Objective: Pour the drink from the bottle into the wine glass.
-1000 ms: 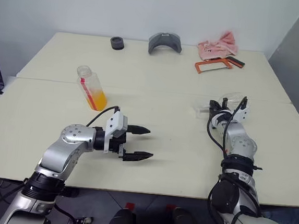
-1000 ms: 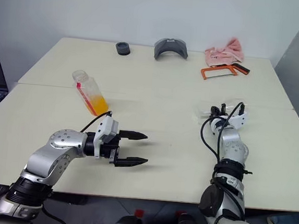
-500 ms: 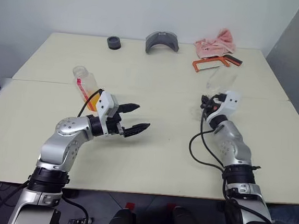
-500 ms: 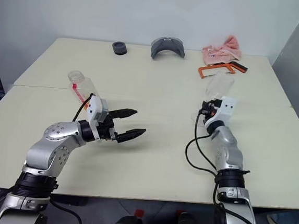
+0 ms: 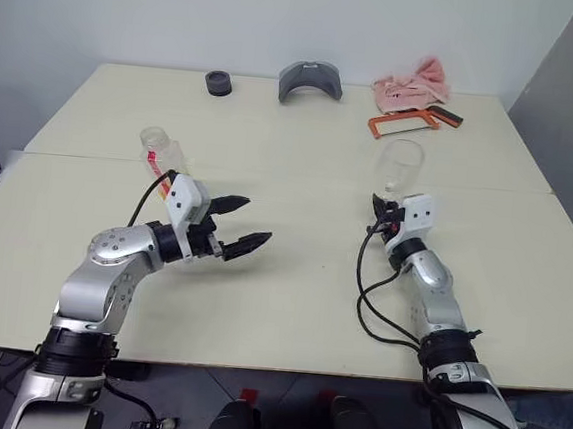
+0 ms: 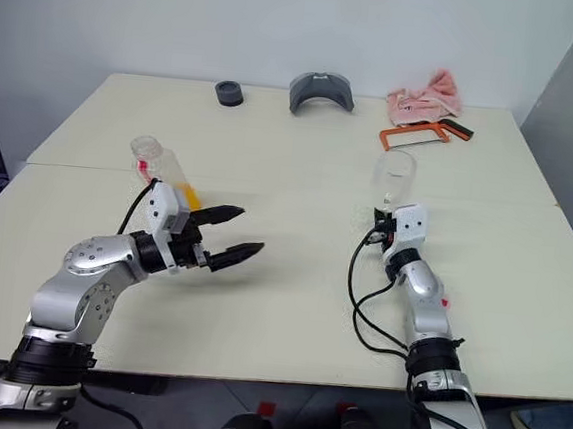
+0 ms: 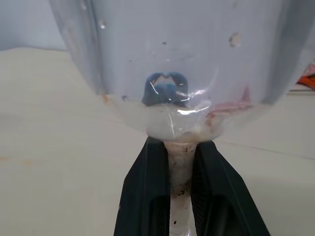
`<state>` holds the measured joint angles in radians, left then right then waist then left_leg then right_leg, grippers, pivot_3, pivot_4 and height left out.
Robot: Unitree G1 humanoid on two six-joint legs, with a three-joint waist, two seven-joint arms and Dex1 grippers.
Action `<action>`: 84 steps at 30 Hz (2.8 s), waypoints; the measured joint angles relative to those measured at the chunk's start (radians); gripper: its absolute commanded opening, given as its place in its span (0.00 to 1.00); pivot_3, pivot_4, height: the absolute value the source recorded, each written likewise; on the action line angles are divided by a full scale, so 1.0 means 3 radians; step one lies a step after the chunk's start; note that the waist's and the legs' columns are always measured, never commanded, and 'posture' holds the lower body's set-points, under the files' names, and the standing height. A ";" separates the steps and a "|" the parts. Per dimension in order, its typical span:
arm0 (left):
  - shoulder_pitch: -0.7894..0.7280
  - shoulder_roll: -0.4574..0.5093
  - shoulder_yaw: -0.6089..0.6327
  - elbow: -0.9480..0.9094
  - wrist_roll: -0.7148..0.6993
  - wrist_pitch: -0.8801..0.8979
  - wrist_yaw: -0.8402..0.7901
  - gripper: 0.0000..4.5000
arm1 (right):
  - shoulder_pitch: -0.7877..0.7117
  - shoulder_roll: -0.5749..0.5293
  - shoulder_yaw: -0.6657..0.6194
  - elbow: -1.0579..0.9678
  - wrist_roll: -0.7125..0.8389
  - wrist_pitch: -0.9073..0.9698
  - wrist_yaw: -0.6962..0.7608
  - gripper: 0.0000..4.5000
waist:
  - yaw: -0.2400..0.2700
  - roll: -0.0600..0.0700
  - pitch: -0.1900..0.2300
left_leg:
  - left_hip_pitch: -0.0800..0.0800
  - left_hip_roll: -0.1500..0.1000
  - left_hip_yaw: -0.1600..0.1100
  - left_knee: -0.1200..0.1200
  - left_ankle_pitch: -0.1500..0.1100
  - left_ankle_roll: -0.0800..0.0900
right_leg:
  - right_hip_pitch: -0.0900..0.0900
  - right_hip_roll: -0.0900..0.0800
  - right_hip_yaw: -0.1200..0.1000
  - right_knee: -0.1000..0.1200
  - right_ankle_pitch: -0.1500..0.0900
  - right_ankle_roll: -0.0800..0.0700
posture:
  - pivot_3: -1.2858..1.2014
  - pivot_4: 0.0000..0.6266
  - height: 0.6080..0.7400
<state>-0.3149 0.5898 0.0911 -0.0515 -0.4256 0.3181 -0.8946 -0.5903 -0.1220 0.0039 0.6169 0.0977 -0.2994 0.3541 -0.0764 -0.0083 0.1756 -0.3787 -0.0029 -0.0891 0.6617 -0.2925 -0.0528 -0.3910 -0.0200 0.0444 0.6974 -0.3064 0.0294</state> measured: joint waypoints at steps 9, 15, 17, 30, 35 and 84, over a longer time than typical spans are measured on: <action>0.0248 0.0088 0.0169 -0.0263 0.0020 0.0029 0.0257 1.00 | -0.0629 0.0550 0.0345 0.0734 -0.0070 -0.0158 0.0596 0.05 | -0.0006 0.0000 0.0002 | -0.0007 0.0002 -0.0012 0.0000 0.0001 -0.0002 | -0.0006 -0.0003 -0.0006 0.0001 0.0001 -0.0001 | 0.52 0.24 1.00; 0.0254 0.0147 0.0269 -0.0371 -0.0006 0.0076 0.0313 1.00 | -0.0729 0.0604 0.0338 0.1049 -0.0094 -0.0214 0.0759 0.05 | 0.0018 0.0000 0.0001 | -0.0007 -0.0007 -0.0013 0.0002 0.0001 -0.0002 | -0.0003 -0.0008 -0.0006 -0.0001 0.0001 -0.0001 | 0.52 0.24 1.00; 0.0268 0.0147 0.0274 -0.0402 -0.0023 0.0088 0.0326 1.00 | -0.0739 0.0612 0.0330 0.1085 -0.0097 -0.0242 0.0787 0.05 | 0.0012 0.0000 0.0001 | -0.0006 -0.0004 -0.0015 0.0001 0.0001 -0.0002 | -0.0003 -0.0008 -0.0007 0.0000 0.0001 -0.0001 | 0.52 0.24 1.00; 0.0196 0.0144 0.0275 -0.0514 -0.0124 0.0143 0.0343 1.00 | -0.0719 0.0625 0.0324 0.1158 -0.0133 -0.0244 0.0813 0.87 | 0.0005 0.0000 0.0002 | -0.0006 -0.0004 -0.0017 0.0001 0.0001 -0.0002 | -0.0002 -0.0006 -0.0009 0.0000 0.0001 -0.0001 | 0.52 0.24 1.00; 0.0170 0.0114 0.0274 -0.0514 -0.0125 0.0137 0.0394 1.00 | -0.0654 0.0610 0.0324 0.1087 -0.0131 -0.0202 0.0828 1.00 | 0.0002 0.0000 0.0002 | -0.0006 -0.0004 -0.0018 0.0001 0.0001 -0.0002 | -0.0002 -0.0006 -0.0009 0.0000 0.0001 -0.0001 | 0.52 0.24 1.00; -0.0125 -0.0231 0.0626 0.1037 0.0531 -0.0666 0.1331 1.00 | 0.0720 -0.0973 0.0780 -0.3254 0.0779 0.2480 0.1701 1.00 | 0.0146 -0.0011 0.0000 | -0.0011 -0.0008 -0.0035 0.0003 0.0000 -0.0002 | 0.0008 -0.0010 -0.0022 -0.0019 0.0000 0.0001 | 0.52 0.24 1.00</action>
<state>-0.3523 0.5207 0.2789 0.2595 -0.2663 0.1184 -0.4953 -0.3742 -0.4139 0.2379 -0.3593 0.3313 0.4447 0.8645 -0.0326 -0.0116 0.1755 -0.3819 -0.0053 -0.0997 0.6627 -0.2924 -0.0535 -0.3886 -0.0229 0.0379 0.6917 -0.3063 0.0295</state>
